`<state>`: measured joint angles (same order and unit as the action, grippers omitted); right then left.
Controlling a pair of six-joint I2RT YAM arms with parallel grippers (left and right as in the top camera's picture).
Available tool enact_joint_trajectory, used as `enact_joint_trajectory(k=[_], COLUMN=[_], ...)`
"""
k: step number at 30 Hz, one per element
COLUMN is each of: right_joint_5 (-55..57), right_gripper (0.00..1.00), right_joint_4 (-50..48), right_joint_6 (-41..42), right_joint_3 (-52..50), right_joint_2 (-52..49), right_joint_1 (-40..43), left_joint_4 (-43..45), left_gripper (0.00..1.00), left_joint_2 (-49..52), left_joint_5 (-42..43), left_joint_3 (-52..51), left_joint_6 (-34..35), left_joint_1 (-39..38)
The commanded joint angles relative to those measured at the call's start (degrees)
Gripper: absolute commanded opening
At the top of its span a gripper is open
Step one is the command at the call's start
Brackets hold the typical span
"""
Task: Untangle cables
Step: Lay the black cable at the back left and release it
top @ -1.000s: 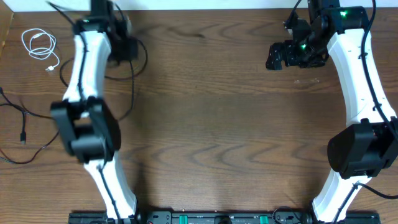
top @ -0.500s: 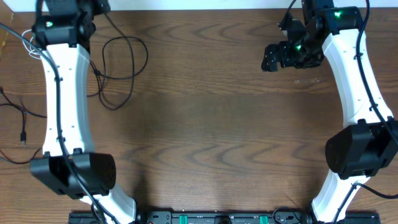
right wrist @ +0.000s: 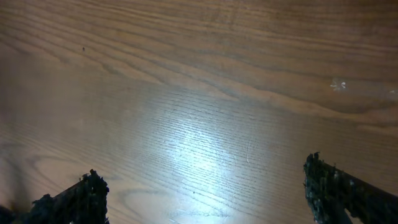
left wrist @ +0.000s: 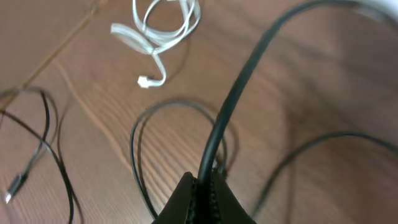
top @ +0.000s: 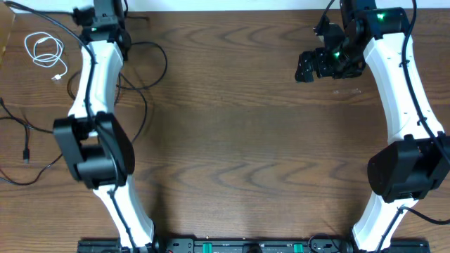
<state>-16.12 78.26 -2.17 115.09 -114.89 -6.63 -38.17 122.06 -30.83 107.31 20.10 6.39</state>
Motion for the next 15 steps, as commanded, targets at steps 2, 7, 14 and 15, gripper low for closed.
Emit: enact_joint_trajectory(k=[2, 7, 14, 15], right_joint_5=[-0.55, -0.55, -0.55, -0.55], right_gripper=[0.99, 0.99, 0.99, 0.99], right_joint_4=[-0.04, -0.04, -0.76, -0.92], right_joint_6=[-0.68, -0.68, -0.68, -0.68], right_joint_3=[-0.52, -0.52, -0.52, -0.52], right_joint_2=[0.39, 0.39, 0.39, 0.39], right_joint_1=[-0.46, -0.55, -0.55, -0.55], left_joint_4=[-0.42, -0.61, -1.20, -1.20], left_gripper=[0.08, 0.13, 0.80, 0.84], left_joint_2=[5.33, 10.25, 9.01, 8.15], left_joint_5=[-4.98, -4.76, -4.57, -4.55], left_joint_3=[-0.33, -0.33, -0.17, -0.13], left_joint_6=[7.52, 7.85, 7.28, 6.75], left_joint_1=[1.33, 1.64, 1.62, 1.62])
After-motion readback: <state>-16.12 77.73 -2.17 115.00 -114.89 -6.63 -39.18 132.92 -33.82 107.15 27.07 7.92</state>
